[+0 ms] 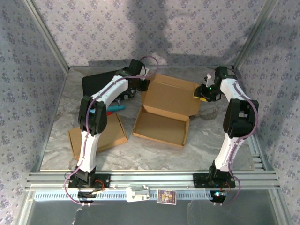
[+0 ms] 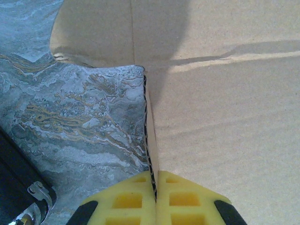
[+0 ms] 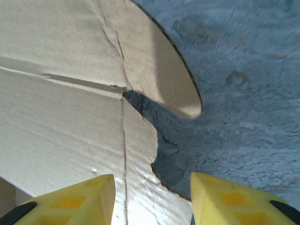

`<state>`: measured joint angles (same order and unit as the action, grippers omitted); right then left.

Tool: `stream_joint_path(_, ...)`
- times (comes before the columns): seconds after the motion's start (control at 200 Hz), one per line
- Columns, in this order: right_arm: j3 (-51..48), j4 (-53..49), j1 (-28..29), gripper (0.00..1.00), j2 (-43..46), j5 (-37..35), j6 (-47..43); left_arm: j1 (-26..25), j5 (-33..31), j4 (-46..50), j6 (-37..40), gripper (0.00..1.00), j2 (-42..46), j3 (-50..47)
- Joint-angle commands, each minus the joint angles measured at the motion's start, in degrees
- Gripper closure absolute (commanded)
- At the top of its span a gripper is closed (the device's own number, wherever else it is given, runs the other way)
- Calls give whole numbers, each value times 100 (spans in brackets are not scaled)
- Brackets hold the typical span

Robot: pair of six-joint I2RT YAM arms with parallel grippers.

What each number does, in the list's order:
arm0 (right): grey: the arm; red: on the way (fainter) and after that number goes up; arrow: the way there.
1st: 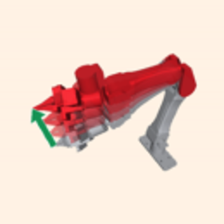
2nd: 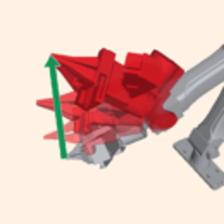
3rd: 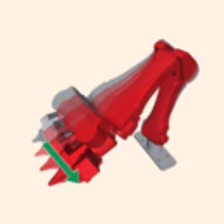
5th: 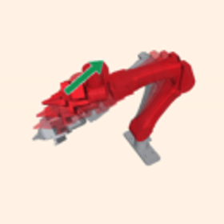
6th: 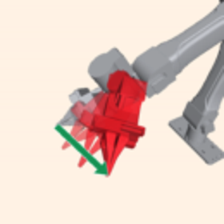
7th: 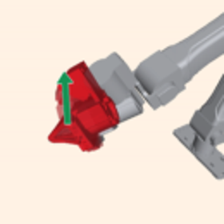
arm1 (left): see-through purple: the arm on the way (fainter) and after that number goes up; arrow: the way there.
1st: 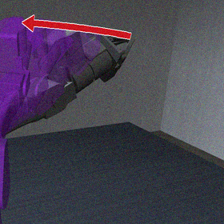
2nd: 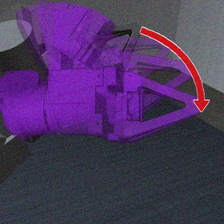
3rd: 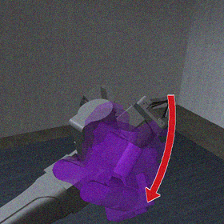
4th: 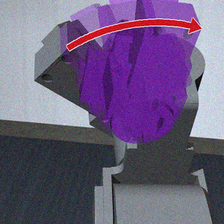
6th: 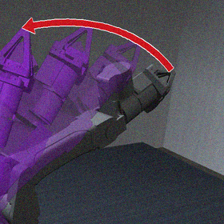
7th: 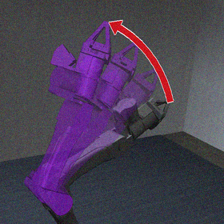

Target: Fold the paper box

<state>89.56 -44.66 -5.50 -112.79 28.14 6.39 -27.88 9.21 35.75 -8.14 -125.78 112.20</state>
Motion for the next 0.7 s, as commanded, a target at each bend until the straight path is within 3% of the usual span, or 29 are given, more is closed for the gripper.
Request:
stream_joint_path(0.0, 264, -328, 8, 55, -18, 313, -195, -28, 58, -92, -3, 95, 227, 3)
stream_joint_path(0.13, 95, -430, 9, 59, -3, 94, -213, -20, 38, -79, -25, 95, 203, 44)
stream_joint_path(0.295, -437, 17, -126, 56, 436, -422, -82, -24, 25, -45, -21, 96, 185, 86)
stream_joint_path(0.48, -339, 125, -175, 54, 346, 108, -138, -16, 50, -55, -25, 96, 177, 99)
stream_joint_path(0.695, -47, -135, -3, 59, -44, 596, -200, -3, 54, -42, -38, 96, 142, 139)
